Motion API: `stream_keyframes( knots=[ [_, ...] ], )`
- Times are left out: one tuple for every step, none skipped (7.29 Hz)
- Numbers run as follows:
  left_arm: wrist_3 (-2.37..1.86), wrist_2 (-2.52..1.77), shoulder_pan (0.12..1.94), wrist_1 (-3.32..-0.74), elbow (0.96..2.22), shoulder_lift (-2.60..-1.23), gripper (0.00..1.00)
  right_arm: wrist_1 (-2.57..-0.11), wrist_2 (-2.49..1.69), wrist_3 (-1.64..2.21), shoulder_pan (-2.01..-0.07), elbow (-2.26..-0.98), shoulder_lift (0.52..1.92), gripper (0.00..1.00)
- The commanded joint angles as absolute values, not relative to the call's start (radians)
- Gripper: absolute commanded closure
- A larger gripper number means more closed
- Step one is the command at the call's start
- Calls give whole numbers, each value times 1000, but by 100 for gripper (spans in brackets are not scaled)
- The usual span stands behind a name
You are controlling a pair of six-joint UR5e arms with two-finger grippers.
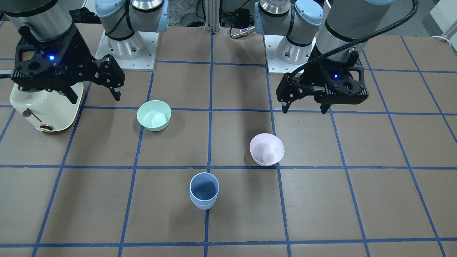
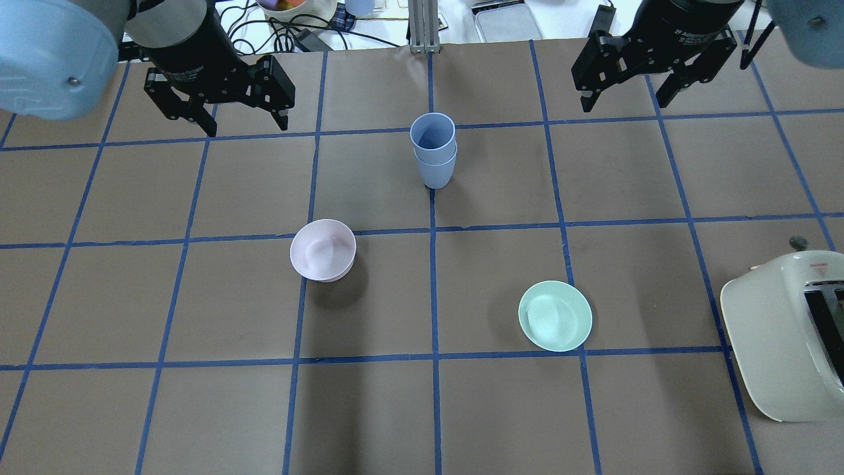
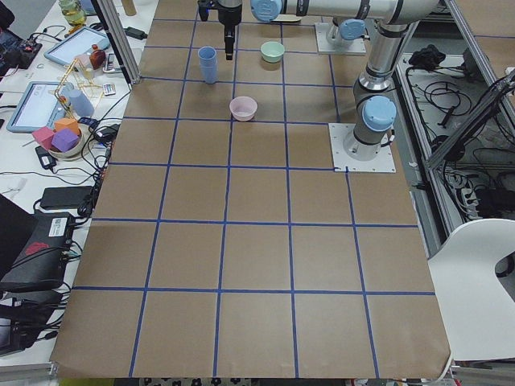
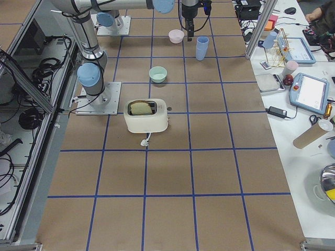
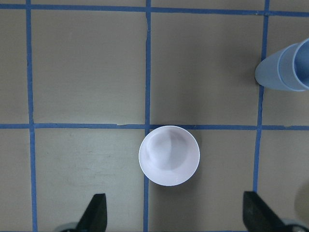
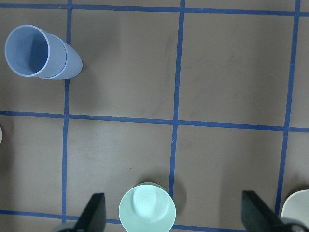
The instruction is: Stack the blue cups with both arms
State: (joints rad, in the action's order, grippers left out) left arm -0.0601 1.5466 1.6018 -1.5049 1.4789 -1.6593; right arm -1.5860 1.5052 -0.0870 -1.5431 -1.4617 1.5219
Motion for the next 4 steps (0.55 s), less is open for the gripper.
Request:
stream_keyframes(
  knots=[
    [-57,1548,1603,-1505,1479,-1658,0,-1586,1511,-86,-1543,-1462,1523,0],
    [-57,1548,1603,-1506,1479,-1657,0,-1588,1506,-86,-1543,-1462,1523,0],
    [-57,1548,1603,-1506,1479,-1657,0,-1588,1505,-84,-1542,-1463,1522,0],
    [-55,1548,1603,-1506,1479,-1655,0,-1588,1500,-83,-1542,-1466,1522,0]
  ],
)
